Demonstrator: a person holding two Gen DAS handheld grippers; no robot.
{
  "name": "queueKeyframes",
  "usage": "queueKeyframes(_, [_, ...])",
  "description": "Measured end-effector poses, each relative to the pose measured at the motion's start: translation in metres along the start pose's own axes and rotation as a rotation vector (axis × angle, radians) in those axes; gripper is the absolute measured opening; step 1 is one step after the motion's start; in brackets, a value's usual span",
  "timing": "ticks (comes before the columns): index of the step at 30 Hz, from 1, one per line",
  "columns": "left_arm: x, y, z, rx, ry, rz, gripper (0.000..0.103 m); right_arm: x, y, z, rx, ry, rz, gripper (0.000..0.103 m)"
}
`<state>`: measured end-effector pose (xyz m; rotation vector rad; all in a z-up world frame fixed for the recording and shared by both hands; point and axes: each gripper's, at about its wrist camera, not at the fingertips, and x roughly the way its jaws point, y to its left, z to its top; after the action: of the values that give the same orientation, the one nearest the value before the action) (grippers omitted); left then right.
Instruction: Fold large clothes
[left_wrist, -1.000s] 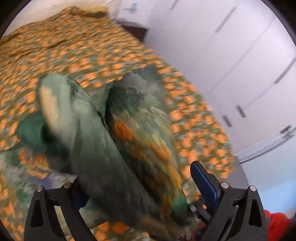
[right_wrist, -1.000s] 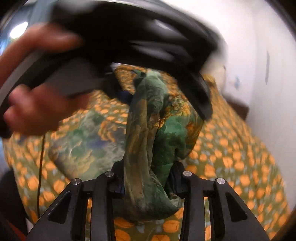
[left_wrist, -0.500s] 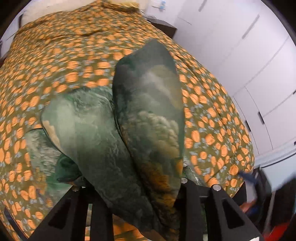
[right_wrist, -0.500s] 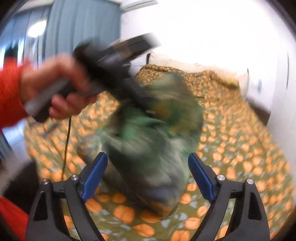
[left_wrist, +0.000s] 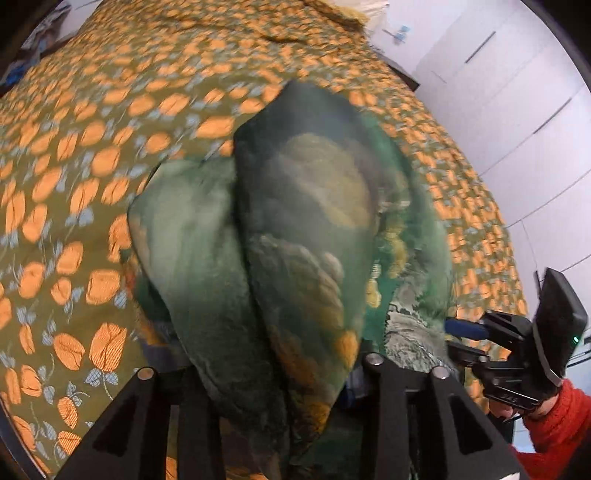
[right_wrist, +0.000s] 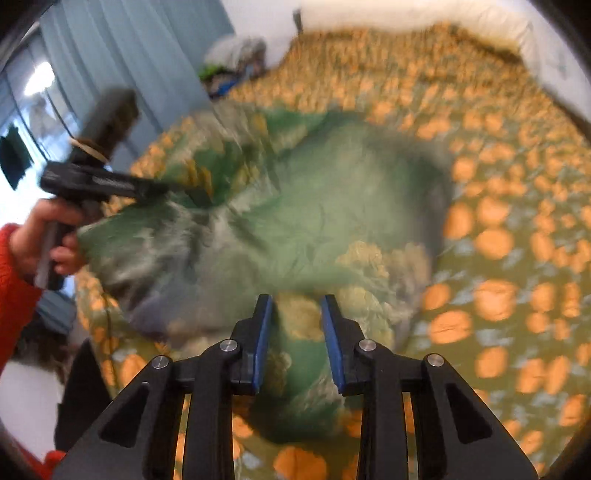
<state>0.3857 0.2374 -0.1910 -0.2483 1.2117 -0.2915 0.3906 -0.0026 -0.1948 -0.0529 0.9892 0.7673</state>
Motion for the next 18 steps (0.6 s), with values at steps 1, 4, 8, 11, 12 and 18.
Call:
queueKeyframes(1, [0.008, 0.010, -0.005, -0.020, 0.003, -0.014, 0.040, 0.021, -0.001, -0.003, 0.016, 0.051, 0.001, 0.029])
queueKeyframes(4, [0.020, 0.035, -0.017, -0.096, -0.037, -0.091, 0.040, 0.048, -0.004, -0.009, 0.054, 0.068, -0.015, 0.022])
queueKeyframes(8, [0.012, 0.038, -0.021, -0.097, -0.070, -0.138, 0.043, 0.048, 0.003, -0.007, 0.036, 0.069, -0.049, 0.022])
queueKeyframes(11, [-0.005, 0.034, -0.019, -0.098, -0.069, -0.186, 0.047, 0.027, 0.020, 0.000, 0.019, 0.068, -0.076, 0.025])
queueKeyframes(12, [-0.011, 0.033, -0.019, -0.099, -0.070, -0.201, 0.050, 0.015, 0.028, 0.005, 0.010, 0.051, -0.090, 0.029])
queueKeyframes(18, [-0.035, 0.034, -0.014, -0.082, -0.050, -0.204, 0.051, -0.012, 0.101, 0.031, -0.099, -0.094, 0.076, 0.036])
